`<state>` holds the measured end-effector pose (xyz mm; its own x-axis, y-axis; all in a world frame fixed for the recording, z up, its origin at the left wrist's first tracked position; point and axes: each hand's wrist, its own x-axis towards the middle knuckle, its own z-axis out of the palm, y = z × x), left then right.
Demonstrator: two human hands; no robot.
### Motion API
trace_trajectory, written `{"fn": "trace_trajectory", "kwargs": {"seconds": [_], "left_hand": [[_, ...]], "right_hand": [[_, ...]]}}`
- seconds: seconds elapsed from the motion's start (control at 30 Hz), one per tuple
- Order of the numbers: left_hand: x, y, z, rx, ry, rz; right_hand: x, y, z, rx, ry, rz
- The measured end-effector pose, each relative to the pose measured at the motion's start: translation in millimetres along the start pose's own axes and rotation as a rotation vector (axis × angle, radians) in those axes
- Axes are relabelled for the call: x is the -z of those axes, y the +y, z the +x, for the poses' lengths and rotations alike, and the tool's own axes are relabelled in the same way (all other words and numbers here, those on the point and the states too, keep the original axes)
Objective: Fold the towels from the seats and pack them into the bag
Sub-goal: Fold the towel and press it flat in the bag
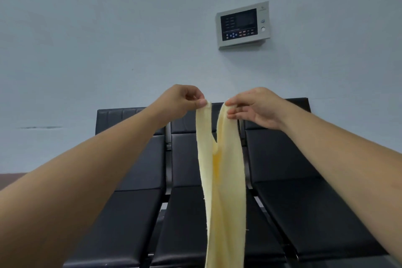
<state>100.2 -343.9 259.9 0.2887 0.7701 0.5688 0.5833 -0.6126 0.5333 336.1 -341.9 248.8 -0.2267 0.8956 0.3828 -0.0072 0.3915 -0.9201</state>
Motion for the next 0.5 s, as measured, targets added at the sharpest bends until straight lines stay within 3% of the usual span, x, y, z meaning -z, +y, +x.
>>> {"fn": "trace_trajectory", "kwargs": {"seconds": [0.07, 0.17, 0.37, 0.5], "left_hand": [[-5.2, 3.5, -0.6, 0.01, -0.007, 0.025], [-10.7, 4.2, -1.7, 0.029, -0.02, 0.032], [-17.5, -5.7, -5.0, 0.056, -0.084, -0.019], [-23.3, -19.7, -9.2, 0.055, -0.167, -0.142]], "right_hand": [[-4.3, 3.2, -3.4, -0.001, -0.118, -0.019], [-12.8, 9.2, -6.9, 0.041, -0.115, -0.245], [-19.5, 21.8, -4.2, 0.07, -0.093, -0.214], [-19.0, 23.9, -8.9, 0.054, -0.167, -0.235]]}}
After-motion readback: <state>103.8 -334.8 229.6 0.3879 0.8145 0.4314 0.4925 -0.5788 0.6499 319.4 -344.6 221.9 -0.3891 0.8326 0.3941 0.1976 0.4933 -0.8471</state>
